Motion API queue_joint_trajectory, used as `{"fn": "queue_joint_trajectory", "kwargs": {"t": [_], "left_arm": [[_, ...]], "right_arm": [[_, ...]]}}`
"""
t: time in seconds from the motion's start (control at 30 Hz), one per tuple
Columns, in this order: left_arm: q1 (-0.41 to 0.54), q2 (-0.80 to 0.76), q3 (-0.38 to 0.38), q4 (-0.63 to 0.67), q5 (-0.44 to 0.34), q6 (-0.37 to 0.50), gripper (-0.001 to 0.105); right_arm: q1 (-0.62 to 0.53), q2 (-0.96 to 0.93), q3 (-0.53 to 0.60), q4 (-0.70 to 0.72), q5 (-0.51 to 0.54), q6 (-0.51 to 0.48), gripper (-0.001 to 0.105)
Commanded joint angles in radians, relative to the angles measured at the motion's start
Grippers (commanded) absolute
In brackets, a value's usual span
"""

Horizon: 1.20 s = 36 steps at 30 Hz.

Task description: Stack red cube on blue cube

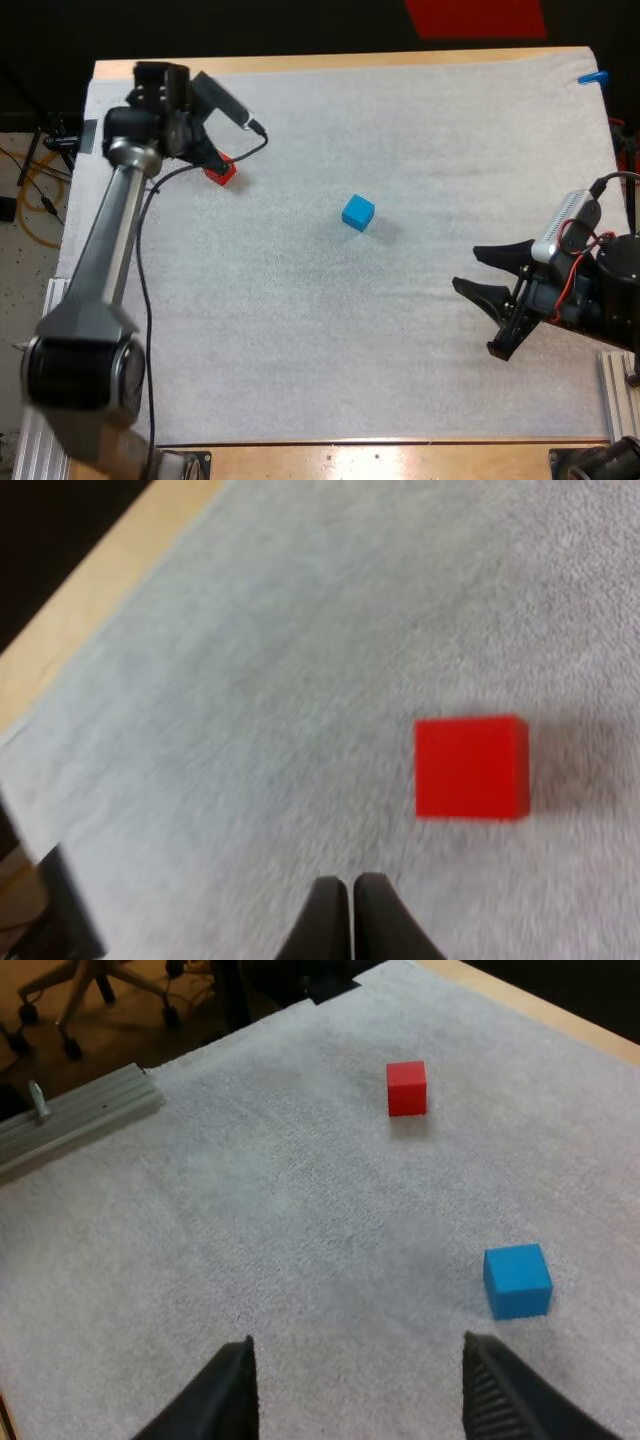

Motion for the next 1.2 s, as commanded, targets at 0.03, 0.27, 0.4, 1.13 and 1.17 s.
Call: {"fn": "queue_joint_trajectory", "kwargs": {"t": [0.03,0.27,0.4,1.13,1.17], "left_arm": [[-0.007,0.063,-0.048,-0.012,-0.058,-0.007,0.0],[-0.004,0.179,-0.079,-0.067,-0.108,-0.01,0.0],[-0.004,0.236,-0.079,-0.107,-0.108,-0.01,0.0],[0.025,0.365,-0.084,-0.202,-0.086,-0.015,0.0],[0.025,0.366,-0.084,-0.199,-0.07,-0.015,0.0]], "right_arm": [[0.001,0.0,-0.004,-0.012,-0.007,0.006,0.045],[0.001,0.0,-0.004,-0.012,-0.007,0.049,0.045],[0.001,0.0,-0.004,-0.012,-0.007,0.049,0.045],[0.001,0.0,-0.004,-0.012,0.015,0.076,0.045],[0.001,0.0,-0.004,-0.012,0.015,0.076,0.045]]}}
